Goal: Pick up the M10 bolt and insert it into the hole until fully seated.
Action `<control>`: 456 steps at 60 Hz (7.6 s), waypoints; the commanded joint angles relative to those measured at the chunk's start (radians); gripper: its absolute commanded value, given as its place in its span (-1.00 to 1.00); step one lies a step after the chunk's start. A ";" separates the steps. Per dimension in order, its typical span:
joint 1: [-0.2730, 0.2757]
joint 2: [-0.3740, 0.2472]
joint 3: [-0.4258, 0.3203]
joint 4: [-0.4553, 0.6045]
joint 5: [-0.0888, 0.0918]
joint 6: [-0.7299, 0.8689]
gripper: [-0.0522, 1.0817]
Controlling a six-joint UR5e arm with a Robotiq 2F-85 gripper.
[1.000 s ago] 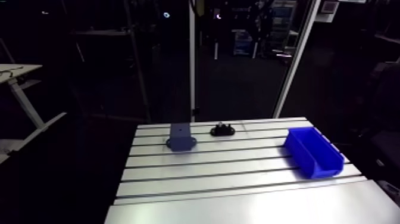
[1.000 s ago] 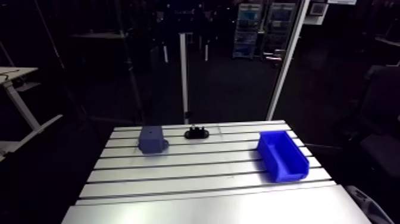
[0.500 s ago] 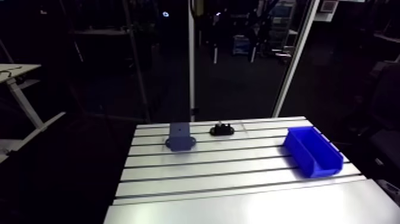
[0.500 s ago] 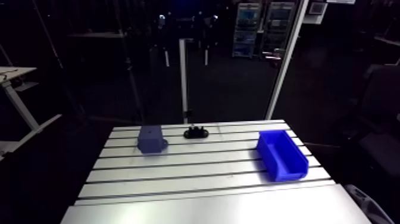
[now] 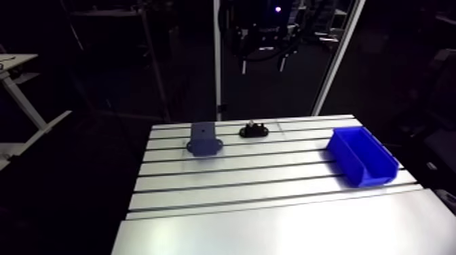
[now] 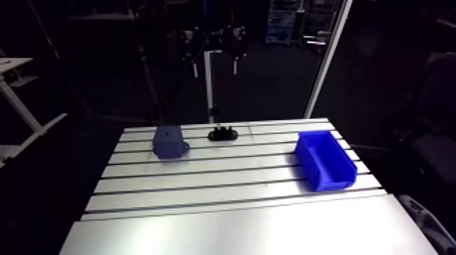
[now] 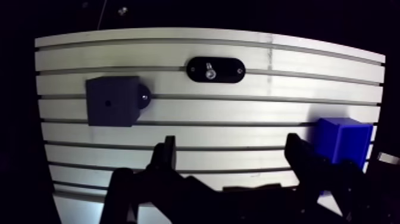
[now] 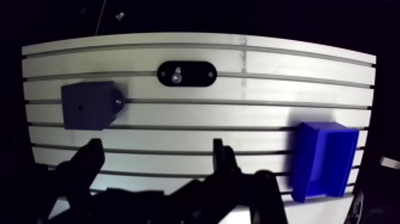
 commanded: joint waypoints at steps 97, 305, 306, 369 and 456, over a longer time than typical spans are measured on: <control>-0.022 0.275 0.086 -0.330 0.036 0.032 -0.32; -0.011 0.283 0.096 -0.324 0.038 0.002 0.61; -0.011 0.283 0.096 -0.324 0.038 0.002 0.62; 0.017 0.149 -0.194 0.164 0.035 0.019 0.99; 0.230 0.339 -0.431 0.514 0.018 0.021 1.00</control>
